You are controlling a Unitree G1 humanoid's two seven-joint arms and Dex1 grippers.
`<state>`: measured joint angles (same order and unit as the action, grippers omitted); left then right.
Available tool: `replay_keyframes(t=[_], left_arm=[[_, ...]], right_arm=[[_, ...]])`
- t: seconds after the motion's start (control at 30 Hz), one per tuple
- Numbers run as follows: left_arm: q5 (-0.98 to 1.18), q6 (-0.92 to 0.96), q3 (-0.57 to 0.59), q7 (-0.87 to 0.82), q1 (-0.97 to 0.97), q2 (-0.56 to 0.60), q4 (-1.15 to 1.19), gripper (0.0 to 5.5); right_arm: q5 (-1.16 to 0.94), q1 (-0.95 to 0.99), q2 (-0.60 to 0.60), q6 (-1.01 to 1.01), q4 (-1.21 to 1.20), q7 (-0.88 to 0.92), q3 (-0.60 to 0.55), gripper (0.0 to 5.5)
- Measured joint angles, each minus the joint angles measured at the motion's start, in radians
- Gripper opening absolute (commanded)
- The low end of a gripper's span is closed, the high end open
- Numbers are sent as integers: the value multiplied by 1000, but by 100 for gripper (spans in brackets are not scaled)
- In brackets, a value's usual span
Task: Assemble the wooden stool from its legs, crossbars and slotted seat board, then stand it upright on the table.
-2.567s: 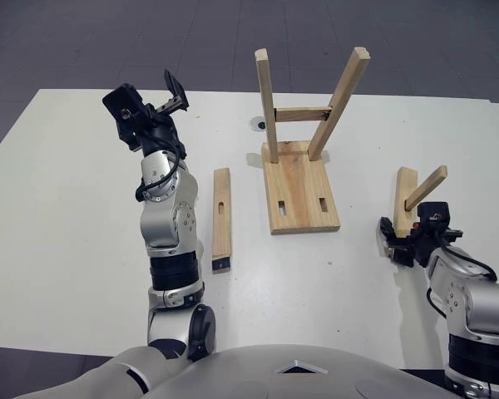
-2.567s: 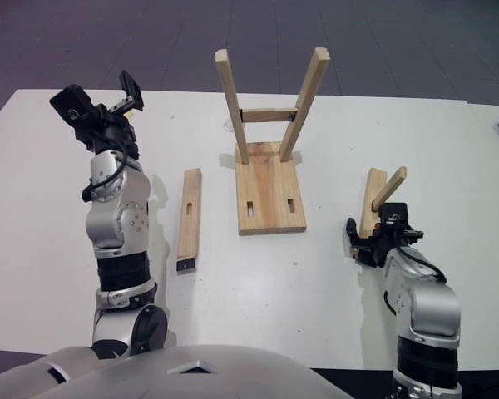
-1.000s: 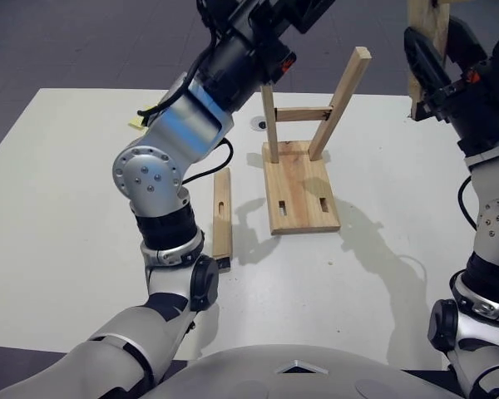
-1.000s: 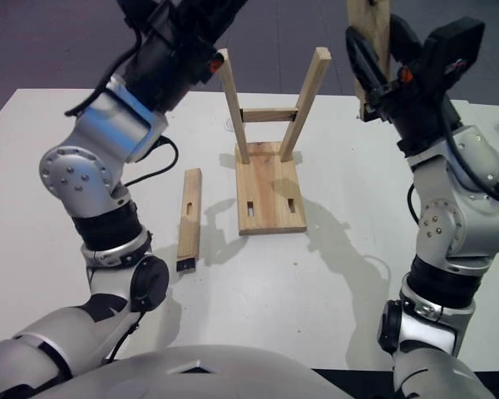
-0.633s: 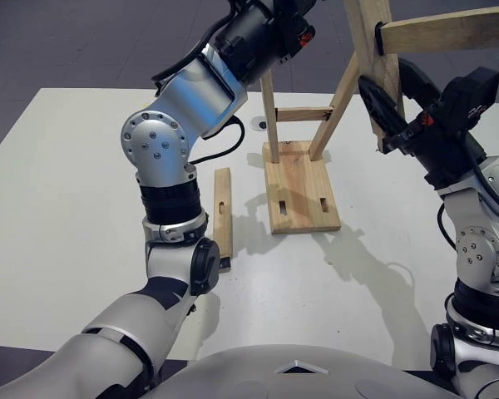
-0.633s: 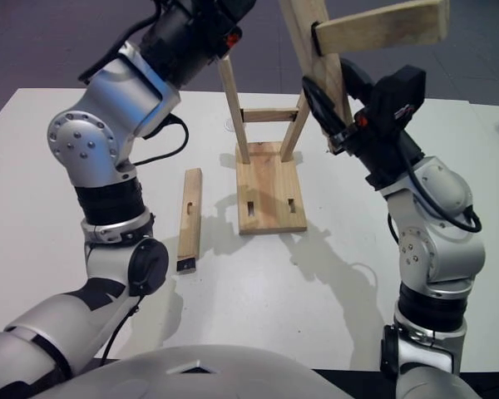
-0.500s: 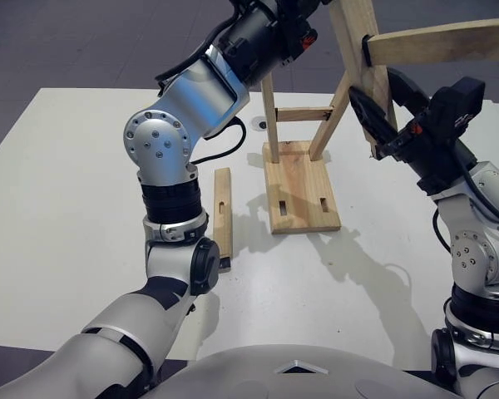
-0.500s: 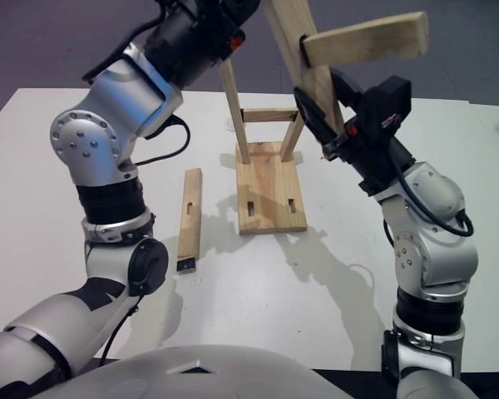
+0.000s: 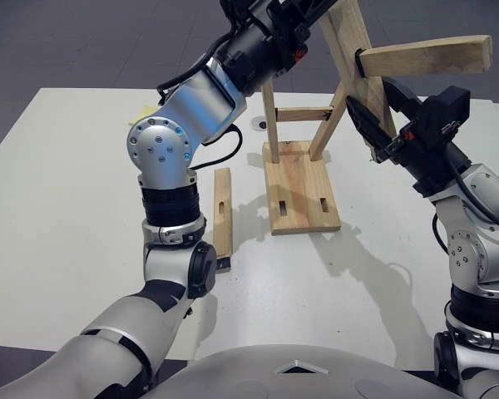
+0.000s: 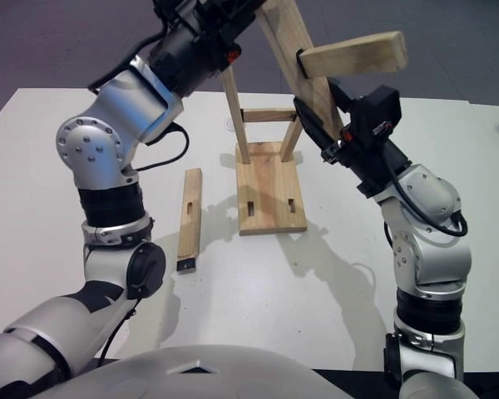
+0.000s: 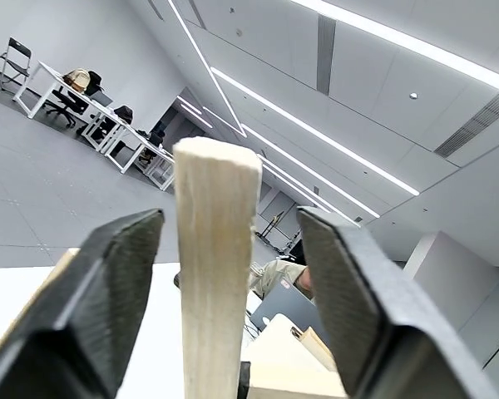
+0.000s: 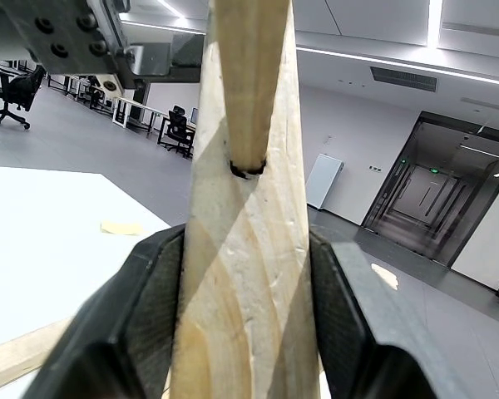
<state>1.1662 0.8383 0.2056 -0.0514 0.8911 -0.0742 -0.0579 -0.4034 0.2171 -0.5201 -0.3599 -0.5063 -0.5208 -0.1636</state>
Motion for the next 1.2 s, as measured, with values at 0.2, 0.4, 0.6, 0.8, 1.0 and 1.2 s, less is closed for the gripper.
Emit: replay_keyframes(t=[0.2, 0.4, 0.6, 0.8, 1.0, 1.2], left_arm=[[-25, -11, -19, 2, -26, -1, -17, 116], [-45, -21, -26, 15, -42, 1, -27, 105], [-118, -52, -59, 43, -69, 5, -31, 105], [-170, -93, -64, 56, -102, 1, -39, 103], [-217, -167, -35, 54, -121, 7, -72, 103], [-236, -148, -16, -10, -206, 65, -214, 103]], right_arm=[[9, 0, -12, 7, 15, -25, 3, 205], [21, 0, -17, 21, 24, -33, 13, 205], [54, 0, -27, 31, 50, -37, 34, 205], [86, 1, -50, 49, 83, -67, 60, 281], [79, -87, -103, 46, 152, -157, 47, 372], [0, -207, -215, 1, 240, -359, 5, 477]])
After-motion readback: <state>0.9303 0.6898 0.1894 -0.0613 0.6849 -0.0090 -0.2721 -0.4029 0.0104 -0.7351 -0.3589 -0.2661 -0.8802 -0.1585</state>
